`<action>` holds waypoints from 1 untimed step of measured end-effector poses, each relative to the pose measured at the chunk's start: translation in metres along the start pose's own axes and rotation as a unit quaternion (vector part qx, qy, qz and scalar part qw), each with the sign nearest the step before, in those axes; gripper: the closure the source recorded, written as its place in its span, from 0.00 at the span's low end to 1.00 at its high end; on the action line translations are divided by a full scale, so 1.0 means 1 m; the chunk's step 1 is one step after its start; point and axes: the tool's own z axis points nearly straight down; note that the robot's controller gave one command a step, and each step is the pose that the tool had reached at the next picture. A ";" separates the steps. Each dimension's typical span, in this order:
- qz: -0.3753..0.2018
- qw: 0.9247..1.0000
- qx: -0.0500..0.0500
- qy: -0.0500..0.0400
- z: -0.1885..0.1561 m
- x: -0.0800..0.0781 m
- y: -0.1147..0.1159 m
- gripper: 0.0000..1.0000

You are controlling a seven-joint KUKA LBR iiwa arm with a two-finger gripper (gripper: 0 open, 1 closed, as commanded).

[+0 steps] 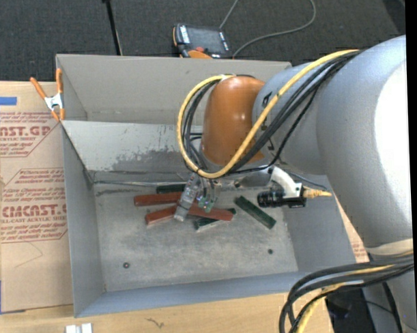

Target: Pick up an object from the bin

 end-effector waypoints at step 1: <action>0.000 1.000 0.000 0.000 -0.027 -0.001 0.001 1.00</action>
Offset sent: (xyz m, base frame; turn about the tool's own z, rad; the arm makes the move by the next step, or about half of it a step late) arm 0.0001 -0.0001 0.0260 0.0000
